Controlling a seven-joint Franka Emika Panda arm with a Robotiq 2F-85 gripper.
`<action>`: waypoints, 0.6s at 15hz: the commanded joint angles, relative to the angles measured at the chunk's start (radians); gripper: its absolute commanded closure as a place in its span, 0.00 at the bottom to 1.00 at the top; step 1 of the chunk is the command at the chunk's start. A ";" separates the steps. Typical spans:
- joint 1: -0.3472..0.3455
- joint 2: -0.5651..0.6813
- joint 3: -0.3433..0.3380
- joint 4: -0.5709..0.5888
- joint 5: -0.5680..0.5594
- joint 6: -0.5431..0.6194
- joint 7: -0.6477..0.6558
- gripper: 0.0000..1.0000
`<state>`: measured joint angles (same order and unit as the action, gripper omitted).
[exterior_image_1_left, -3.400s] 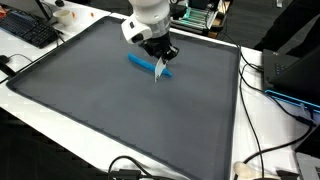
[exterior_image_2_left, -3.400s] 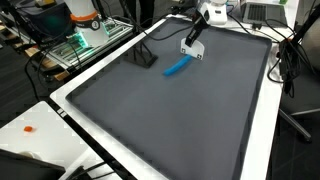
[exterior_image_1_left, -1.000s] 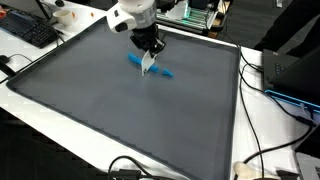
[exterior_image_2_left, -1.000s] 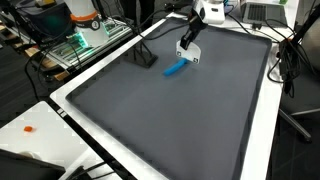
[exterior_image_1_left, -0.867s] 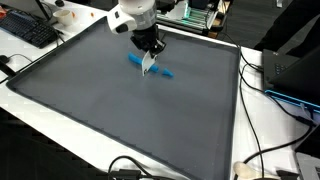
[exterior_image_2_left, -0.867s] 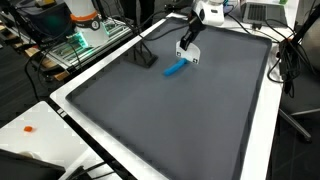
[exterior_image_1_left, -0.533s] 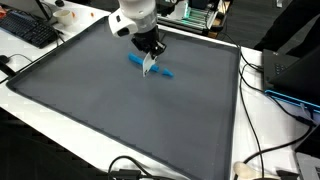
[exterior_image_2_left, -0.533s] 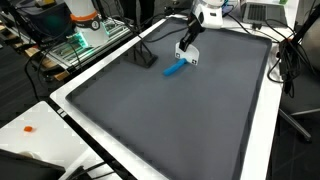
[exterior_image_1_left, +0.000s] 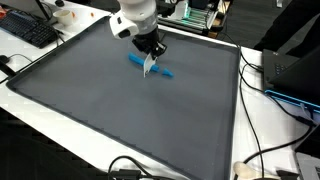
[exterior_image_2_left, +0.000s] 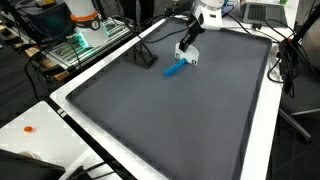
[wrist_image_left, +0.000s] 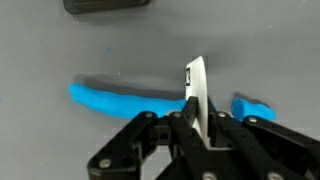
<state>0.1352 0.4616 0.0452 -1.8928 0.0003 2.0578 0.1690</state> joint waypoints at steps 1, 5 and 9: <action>-0.020 0.014 0.024 -0.028 0.051 0.016 -0.041 0.98; -0.027 0.009 0.028 -0.027 0.077 0.011 -0.067 0.98; -0.032 0.006 0.029 -0.029 0.096 0.010 -0.073 0.98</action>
<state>0.1176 0.4628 0.0518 -1.8954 0.0549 2.0575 0.1179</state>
